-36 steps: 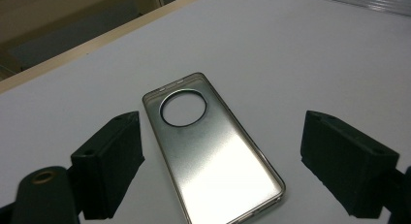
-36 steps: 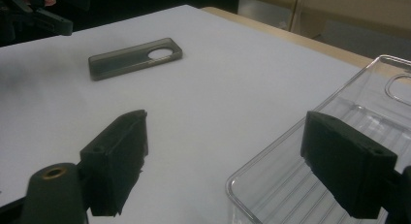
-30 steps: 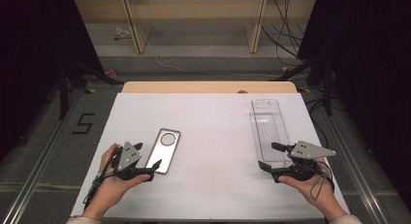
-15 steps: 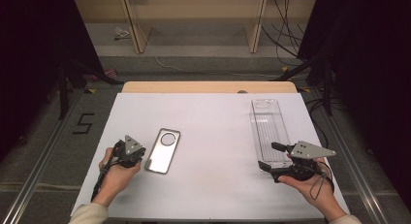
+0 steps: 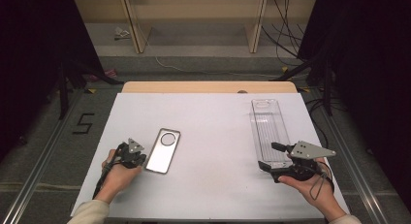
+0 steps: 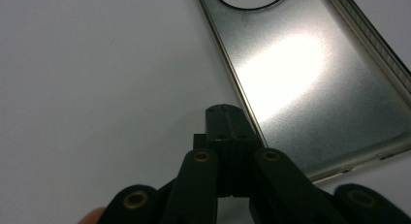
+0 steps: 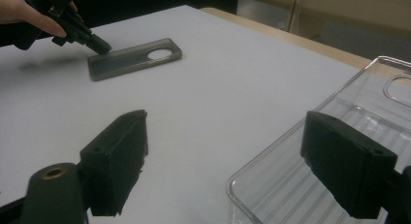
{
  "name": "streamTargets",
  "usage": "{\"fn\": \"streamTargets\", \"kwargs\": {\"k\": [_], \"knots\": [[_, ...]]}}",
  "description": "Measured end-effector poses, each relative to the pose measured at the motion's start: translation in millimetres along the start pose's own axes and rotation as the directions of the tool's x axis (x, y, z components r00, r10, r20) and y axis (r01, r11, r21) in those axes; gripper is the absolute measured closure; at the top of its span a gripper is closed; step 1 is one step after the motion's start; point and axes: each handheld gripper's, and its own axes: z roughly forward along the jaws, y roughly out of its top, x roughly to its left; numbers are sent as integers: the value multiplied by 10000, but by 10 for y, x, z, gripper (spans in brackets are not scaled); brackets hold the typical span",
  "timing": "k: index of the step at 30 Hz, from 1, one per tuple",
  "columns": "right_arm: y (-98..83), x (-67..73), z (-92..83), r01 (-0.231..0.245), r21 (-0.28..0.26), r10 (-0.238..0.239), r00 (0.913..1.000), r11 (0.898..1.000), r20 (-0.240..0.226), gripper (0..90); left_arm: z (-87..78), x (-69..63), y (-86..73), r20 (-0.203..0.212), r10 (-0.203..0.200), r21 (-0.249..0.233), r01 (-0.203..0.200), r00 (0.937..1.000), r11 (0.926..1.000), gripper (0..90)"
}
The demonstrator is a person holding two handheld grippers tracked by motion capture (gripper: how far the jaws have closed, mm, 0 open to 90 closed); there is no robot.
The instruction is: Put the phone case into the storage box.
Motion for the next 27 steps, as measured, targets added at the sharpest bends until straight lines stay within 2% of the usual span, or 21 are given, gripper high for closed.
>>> {"fn": "streamTargets", "kwargs": {"k": [14,19,27], "knots": [[0,1,-3,9,14,-9,10000,10000,27,182,-26,-93,28,425,290,239,-301,9987,9993,899],[-1,-2,-3,15,23,-15,10000,10000,27,182,-35,-139,42,490,510,331,-527,9975,9981,899],[-1,-1,-4,10,23,-10,10000,10000,28,183,-38,-177,51,555,622,348,-642,9965,9973,898]]}}
